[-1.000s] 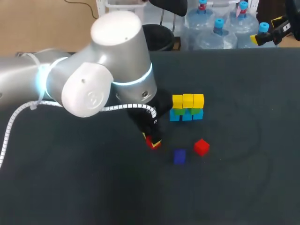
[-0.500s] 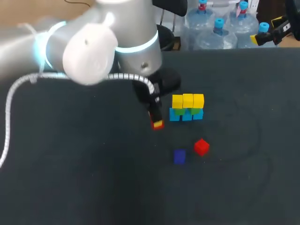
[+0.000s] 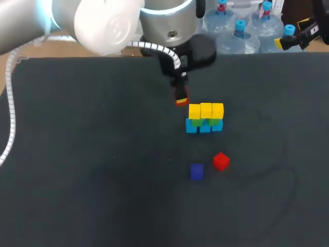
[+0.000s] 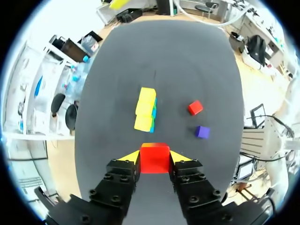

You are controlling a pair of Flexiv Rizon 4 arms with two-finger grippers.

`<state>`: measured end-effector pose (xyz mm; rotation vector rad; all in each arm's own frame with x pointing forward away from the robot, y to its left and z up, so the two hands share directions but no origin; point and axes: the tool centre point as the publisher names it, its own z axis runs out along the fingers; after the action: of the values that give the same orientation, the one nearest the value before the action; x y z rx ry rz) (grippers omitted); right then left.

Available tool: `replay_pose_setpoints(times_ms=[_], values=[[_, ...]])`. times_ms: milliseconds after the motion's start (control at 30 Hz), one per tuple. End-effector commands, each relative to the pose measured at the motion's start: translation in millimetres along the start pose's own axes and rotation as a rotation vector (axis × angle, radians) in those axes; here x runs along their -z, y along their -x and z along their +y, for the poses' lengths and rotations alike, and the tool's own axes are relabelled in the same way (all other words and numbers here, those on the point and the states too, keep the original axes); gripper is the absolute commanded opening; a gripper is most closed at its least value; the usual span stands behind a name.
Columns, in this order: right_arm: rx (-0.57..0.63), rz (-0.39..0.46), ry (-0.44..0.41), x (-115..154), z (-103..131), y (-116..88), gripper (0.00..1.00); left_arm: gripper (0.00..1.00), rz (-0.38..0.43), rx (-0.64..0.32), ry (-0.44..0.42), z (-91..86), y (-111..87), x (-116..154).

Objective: Place the blue cubes, place green cubes on the blue cubes, place the yellow cubes on the green cubes, then place the red cubes on the yellow cubes, and place purple cube on the red cubes.

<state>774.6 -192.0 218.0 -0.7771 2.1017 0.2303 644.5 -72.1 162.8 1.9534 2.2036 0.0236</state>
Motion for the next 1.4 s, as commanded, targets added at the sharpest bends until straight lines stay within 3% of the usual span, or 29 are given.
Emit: replay_pose_setpoints(times_ms=[33,467,867,1400], values=[[-0.001,0.002,-0.043,0.6,3.5,-0.2,1.00,0.00,-0.017,-0.044,-0.001,9.6,16.0,-4.4],[-0.001,0.002,-0.043,0.6,3.5,-0.2,1.00,0.00,-0.037,-0.221,-0.101,24.1,51.4,-27.2],[-0.001,0.002,-0.043,0.6,3.5,-0.2,1.00,0.00,-0.017,-0.194,-0.201,26.5,58.9,-45.3],[-0.001,0.002,-0.043,0.6,3.5,-0.2,1.00,0.00,0.005,-0.131,-0.161,15.8,52.5,-60.2]])
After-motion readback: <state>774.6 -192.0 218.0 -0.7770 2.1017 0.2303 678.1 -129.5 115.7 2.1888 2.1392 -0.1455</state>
